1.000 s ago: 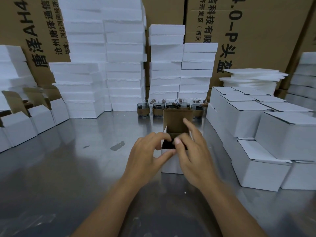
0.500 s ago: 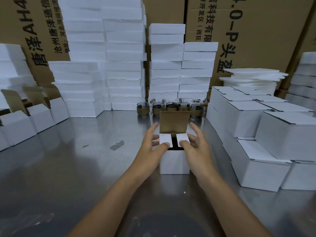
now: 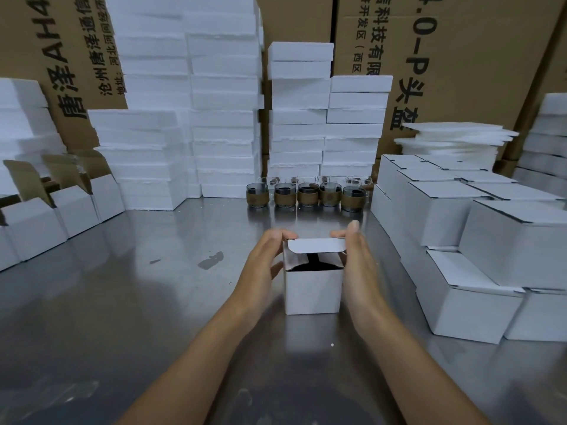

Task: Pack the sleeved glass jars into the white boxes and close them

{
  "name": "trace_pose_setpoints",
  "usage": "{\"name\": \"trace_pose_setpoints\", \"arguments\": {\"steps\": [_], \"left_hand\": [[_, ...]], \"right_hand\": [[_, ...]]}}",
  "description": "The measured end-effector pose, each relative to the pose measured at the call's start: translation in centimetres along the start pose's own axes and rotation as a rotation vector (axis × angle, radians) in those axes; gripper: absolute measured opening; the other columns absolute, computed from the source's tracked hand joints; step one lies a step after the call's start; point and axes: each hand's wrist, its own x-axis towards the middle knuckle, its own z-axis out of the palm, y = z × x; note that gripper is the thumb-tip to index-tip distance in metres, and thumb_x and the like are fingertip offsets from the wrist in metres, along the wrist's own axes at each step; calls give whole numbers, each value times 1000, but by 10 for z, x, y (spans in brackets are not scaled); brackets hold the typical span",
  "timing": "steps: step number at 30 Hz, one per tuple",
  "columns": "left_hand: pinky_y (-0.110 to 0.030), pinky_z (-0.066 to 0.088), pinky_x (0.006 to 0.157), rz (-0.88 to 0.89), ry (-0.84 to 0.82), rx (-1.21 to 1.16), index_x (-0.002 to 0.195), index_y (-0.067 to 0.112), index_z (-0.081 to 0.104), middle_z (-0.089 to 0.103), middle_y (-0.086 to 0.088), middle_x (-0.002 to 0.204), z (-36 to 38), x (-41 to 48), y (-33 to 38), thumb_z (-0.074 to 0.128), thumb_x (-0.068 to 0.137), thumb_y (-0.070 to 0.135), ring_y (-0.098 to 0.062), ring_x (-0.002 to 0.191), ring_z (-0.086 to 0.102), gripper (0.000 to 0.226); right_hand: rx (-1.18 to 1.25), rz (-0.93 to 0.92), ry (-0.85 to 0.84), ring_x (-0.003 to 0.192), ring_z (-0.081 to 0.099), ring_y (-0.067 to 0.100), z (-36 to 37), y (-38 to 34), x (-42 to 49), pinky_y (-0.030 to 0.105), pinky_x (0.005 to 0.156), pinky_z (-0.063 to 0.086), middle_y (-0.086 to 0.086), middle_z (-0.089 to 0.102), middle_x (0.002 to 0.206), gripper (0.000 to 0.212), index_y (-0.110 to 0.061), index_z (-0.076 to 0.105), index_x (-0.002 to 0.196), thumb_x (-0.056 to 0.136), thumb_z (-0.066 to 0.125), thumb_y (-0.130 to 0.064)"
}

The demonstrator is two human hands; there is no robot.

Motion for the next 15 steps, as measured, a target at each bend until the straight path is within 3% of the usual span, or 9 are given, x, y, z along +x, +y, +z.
{"name": "trace_pose_setpoints", "arguments": {"steps": [2,4,11,15], "left_hand": [[-30,42,94,35,-8,2,90,22,59,58,6,96,0,-3,1,45,87,46,-10,101,55,28],[-26,47,88,73,-23,19,93,20,59,60,7,92,-2,-4,0,55,74,51,-10,94,58,37],[-23,52,81,77,-38,4,98,26,61,69,4,99,-13,-1,-6,68,66,51,-12,98,64,41],[-22,49,84,55,-80,-23,82,30,65,65,12,110,-17,1,-10,73,66,43,-8,104,61,23]], "right_hand": [[-37,-97,-48,71,53,-15,1,1,-5,3,60,38,-15,58,87,51,-27,53,95,69,43,-69],[-82,-173,-70,71,52,-17,1,6,-6,1,63,38,-17,56,90,54,-28,50,100,62,52,-67],[-146,-264,-101,75,56,-7,-2,13,-3,8,59,43,-9,59,95,33,-31,53,95,72,55,-54],[-78,-221,-129,72,58,-7,-4,18,-1,9,57,44,-11,62,91,22,-25,56,97,81,63,-39]]}}
